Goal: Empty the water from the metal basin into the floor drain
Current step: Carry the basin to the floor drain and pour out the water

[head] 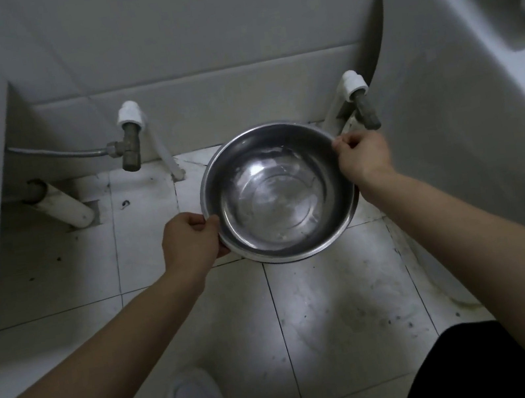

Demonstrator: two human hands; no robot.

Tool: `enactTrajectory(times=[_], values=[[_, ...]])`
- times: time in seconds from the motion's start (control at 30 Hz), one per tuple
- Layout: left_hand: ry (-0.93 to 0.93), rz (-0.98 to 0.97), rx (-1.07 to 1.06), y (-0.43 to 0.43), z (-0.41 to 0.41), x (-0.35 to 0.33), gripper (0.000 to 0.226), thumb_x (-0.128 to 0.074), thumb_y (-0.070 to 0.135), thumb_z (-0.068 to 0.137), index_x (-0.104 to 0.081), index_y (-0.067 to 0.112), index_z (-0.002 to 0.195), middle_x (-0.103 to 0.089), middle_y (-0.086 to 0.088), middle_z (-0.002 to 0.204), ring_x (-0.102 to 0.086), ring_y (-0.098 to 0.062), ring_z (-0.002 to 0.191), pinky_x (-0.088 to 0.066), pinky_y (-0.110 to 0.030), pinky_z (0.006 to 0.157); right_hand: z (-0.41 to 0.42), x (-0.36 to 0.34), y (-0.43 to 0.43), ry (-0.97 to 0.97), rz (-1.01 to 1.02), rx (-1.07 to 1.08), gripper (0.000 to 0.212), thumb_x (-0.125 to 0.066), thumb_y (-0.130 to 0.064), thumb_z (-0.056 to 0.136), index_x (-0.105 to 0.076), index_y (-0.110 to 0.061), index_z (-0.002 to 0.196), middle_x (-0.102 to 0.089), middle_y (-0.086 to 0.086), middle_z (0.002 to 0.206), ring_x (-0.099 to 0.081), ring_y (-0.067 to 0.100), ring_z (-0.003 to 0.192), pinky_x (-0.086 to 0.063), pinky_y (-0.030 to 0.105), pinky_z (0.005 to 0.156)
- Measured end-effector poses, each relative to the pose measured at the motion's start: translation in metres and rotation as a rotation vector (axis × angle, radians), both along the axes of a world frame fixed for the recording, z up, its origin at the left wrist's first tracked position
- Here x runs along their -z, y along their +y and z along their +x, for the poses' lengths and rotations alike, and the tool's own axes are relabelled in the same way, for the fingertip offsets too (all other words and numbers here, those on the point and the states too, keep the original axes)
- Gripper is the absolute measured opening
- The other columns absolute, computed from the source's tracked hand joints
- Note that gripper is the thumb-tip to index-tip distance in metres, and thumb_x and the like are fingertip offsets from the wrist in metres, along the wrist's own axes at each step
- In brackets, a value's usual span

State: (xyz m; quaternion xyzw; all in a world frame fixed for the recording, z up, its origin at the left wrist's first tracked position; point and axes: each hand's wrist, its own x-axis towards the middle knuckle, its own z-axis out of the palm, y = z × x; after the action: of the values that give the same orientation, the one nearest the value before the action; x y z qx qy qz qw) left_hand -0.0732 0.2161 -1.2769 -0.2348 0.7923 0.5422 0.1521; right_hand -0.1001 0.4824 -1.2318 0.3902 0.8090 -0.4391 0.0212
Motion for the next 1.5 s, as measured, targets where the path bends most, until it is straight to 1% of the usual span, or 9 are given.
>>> enactTrajectory(times=[0.17,0.3,0.4,0.5,0.63,0.73,1.0,1.2,1.5], values=[[-0.005,0.015,0.022,0.004,-0.007,0.005,0.01,-0.065,0.014,0.096,-0.063,0.005,0.091,-0.071,-0.014,0.081,-0.073,-0.015,0.055,-0.059,-0.025,0.05,-0.002,0.002,0.006,0.019,0.015,0.018,0.02,-0.06,-0.023,0.101,-0.075,-0.01,0.103,-0.071,0.005,0.098,-0.066,0.024,0.1,-0.052,0.041,0.102],[-0.035,0.04,0.015,0.005,-0.008,0.011,0.014,-0.066,0.014,0.096,-0.063,0.002,0.09,-0.071,-0.017,0.082,-0.073,-0.018,0.055,-0.06,-0.027,0.051,-0.005,0.007,0.009,0.032,0.043,0.02,0.016,-0.061,-0.022,0.1,-0.073,-0.013,0.096,-0.064,0.0,0.083,-0.059,0.02,0.088,-0.047,0.029,0.087],[-0.054,0.052,0.028,0.007,-0.009,0.015,0.012,-0.066,0.014,0.095,-0.063,0.004,0.09,-0.072,-0.017,0.084,-0.074,-0.02,0.059,-0.061,-0.029,0.053,-0.005,0.01,0.011,0.024,0.069,0.008,0.016,-0.062,-0.023,0.1,-0.074,-0.013,0.095,-0.064,0.001,0.083,-0.06,0.018,0.084,-0.044,0.027,0.084],[-0.063,0.069,0.031,0.008,-0.01,0.018,0.013,-0.066,0.014,0.096,-0.062,0.004,0.088,-0.072,-0.019,0.084,-0.075,-0.026,0.063,-0.063,-0.034,0.057,-0.006,0.012,0.013,0.007,0.091,0.0,0.017,-0.061,-0.025,0.1,-0.072,-0.016,0.091,-0.059,-0.006,0.071,-0.059,0.017,0.078,-0.043,0.028,0.079],[-0.074,0.064,0.041,0.009,-0.013,0.021,0.013,-0.065,0.014,0.096,-0.063,0.002,0.091,-0.072,-0.019,0.085,-0.075,-0.026,0.065,-0.063,-0.033,0.056,-0.008,0.015,0.014,0.011,0.092,-0.001,0.017,-0.062,-0.025,0.099,-0.072,-0.015,0.09,-0.058,-0.005,0.071,-0.06,0.02,0.085,-0.045,0.029,0.081],[-0.079,0.059,0.044,0.008,-0.016,0.024,0.014,-0.066,0.014,0.096,-0.063,0.001,0.092,-0.072,-0.018,0.084,-0.075,-0.024,0.062,-0.062,-0.031,0.054,-0.01,0.016,0.014,0.021,0.105,-0.008,0.018,-0.062,-0.023,0.099,-0.073,-0.011,0.091,-0.063,0.002,0.08,-0.061,0.021,0.087,-0.047,0.029,0.082],[-0.085,0.068,0.038,0.008,-0.024,0.035,0.013,-0.066,0.013,0.096,-0.064,0.0,0.09,-0.071,-0.017,0.081,-0.073,-0.019,0.054,-0.059,-0.026,0.05,-0.015,0.018,0.012,0.026,0.119,-0.038,0.021,-0.06,-0.02,0.1,-0.075,-0.006,0.098,-0.068,0.009,0.09,-0.065,0.025,0.094,-0.054,0.038,0.093],[-0.081,0.066,0.035,0.009,-0.028,0.042,0.016,-0.066,0.013,0.095,-0.065,-0.001,0.089,-0.07,-0.016,0.078,-0.072,-0.015,0.052,-0.059,-0.025,0.049,-0.018,0.017,0.01,0.017,0.077,-0.019,0.022,-0.059,-0.02,0.101,-0.076,-0.006,0.103,-0.071,0.01,0.097,-0.066,0.026,0.099,-0.054,0.043,0.099],[-0.088,0.063,0.026,0.011,-0.032,0.049,0.014,-0.067,0.014,0.095,-0.066,0.003,0.087,-0.071,-0.013,0.076,-0.071,-0.014,0.051,-0.058,-0.024,0.048,-0.022,0.017,0.008,0.028,0.041,0.008,0.022,-0.058,-0.019,0.102,-0.075,-0.006,0.107,-0.068,0.005,0.096,-0.062,0.02,0.095,-0.053,0.042,0.101]])
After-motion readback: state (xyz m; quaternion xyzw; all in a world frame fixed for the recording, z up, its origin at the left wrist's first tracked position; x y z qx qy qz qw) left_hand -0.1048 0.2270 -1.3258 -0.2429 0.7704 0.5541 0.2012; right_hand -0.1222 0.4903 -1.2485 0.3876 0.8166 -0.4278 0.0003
